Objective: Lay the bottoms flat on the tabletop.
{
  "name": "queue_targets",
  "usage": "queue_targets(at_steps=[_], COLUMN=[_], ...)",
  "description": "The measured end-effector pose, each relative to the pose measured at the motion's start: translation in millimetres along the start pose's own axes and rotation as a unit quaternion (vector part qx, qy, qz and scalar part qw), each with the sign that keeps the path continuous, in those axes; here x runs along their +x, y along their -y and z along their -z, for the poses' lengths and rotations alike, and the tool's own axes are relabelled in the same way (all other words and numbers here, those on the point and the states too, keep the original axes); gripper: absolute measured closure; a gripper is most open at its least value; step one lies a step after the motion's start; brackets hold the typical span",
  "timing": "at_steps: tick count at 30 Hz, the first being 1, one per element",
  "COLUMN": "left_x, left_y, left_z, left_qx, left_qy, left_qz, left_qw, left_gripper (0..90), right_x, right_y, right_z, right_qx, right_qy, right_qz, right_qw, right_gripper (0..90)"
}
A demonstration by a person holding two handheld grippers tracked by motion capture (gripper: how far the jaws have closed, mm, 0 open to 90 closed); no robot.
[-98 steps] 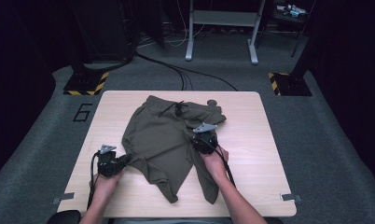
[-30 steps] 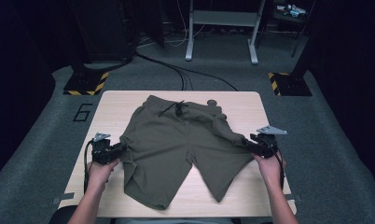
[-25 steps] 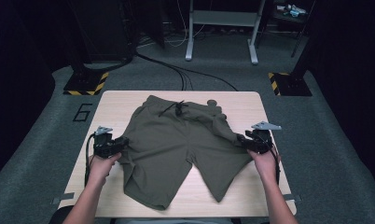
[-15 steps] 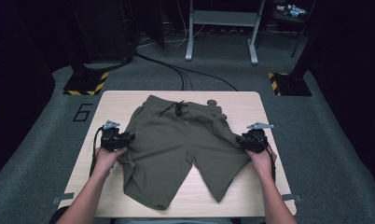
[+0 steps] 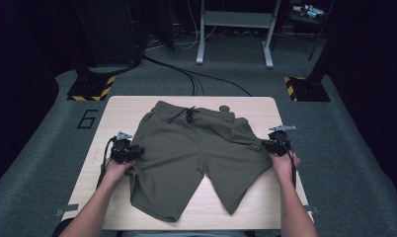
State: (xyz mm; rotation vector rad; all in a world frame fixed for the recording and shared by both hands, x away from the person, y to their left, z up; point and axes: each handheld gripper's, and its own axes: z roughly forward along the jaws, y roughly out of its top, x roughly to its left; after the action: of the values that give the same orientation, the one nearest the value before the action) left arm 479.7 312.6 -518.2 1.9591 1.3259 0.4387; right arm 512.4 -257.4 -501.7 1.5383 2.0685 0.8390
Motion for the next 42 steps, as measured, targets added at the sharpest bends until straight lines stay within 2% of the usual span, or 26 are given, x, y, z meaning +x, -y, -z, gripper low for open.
queue_targets(at_steps=[2,4,9,11,14,16,19,21,22,25,29,33,34,35,36,37,40,42], left_x=[0.8,0.1,-2.3,-2.7,-4.0,-4.9,-7.6,-8.1,-8.0,-7.0,-6.8,-8.9,-9.0,-8.5,-8.5,-9.9,-11.8,-15.2], left_y=[0.2,1.1,3.2,3.2,-2.8,-10.6,-25.2,-30.6,-31.8,-32.4,-30.5,-27.1,-25.8,-23.5,-20.9,-19.2,-15.7,-10.7], left_z=[0.7,0.6,2.6,3.4,7.7,11.4,10.4,5.6,1.7,-8.6,-18.1,-22.1,-22.6,-23.3,-21.9,-21.5,-17.9,-15.3], left_qx=[0.002,-0.001,-0.001,-0.007,-0.027,-0.036,-0.041,-0.033,-0.033,-0.025,-0.018,-0.006,0.005,0.013,0.011,0.005,0.008,-0.002], left_qy=[0.001,-0.001,0.002,0.001,0.004,0.006,0.006,0.009,0.011,0.011,0.006,0.004,0.003,0.002,0.002,0.002,-0.002,-0.005], left_qz=[0.003,-0.006,-0.003,-0.002,0.009,0.005,-0.004,-0.011,-0.008,-0.011,-0.018,-0.025,-0.026,-0.033,-0.039,-0.032,-0.033,-0.021], left_qw=[1.0,1.0,1.0,1.0,0.9996,0.9993,0.9991,0.9993,0.9994,0.9996,0.9997,0.9997,0.9996,0.9993,0.9992,0.9995,0.9994,0.9998], left_gripper=[64.7,64.8,64.6,63.5,63.1,63.0,63.1,63.1,63.2,63.8,64.3,64.3,64.6,65.3,65.8,66.0,66.7,66.7], right_x=[-5.3,-8.2,-7.3,-5.3,-2.3,0.6,11.2,20.5,25.6,41.4,57.6,71.9,74.8,78.2,81.2,84.0,87.6,89.1], right_y=[4.1,8.1,14.8,13.8,8.6,3.6,-9.8,-18.3,-22.4,-32.1,-38.6,-42.3,-43.1,-44.0,-45.1,-45.9,-48.9,-52.5], right_z=[0.4,0.7,3.2,6.2,11.5,14.5,17.6,17.3,16.2,8.9,-7.2,-25.4,-30.6,-35.7,-41.0,-46.2,-60.0,-70.6], right_qx=[-0.001,0.01,0.012,-0.005,-0.03,-0.043,-0.061,-0.071,-0.073,-0.083,-0.087,-0.09,-0.091,-0.084,-0.078,-0.07,-0.062,-0.054], right_qy=[0.003,0.009,0.022,0.017,0.009,0.005,-0.011,-0.024,-0.028,-0.044,-0.062,-0.077,-0.078,-0.079,-0.078,-0.078,-0.077,-0.068], right_qz=[-0.01,-0.022,-0.018,-0.018,-0.006,0.0,0.004,0.006,0.008,0.01,0.009,0.022,0.03,0.032,0.034,0.034,0.029,0.026], right_qw=[0.9999,0.9997,0.9995,0.9997,0.9995,0.9991,0.9981,0.9972,0.9969,0.9955,0.9942,0.9928,0.9924,0.9928,0.9933,0.9939,0.9947,0.9959], right_gripper=[87.7,87.7,85.0,76.0,70.7,69.0,70.4,75.6,77.5,80.6,80.4,75.2,75.3,75.3,75.4,75.3,71.6,67.3])
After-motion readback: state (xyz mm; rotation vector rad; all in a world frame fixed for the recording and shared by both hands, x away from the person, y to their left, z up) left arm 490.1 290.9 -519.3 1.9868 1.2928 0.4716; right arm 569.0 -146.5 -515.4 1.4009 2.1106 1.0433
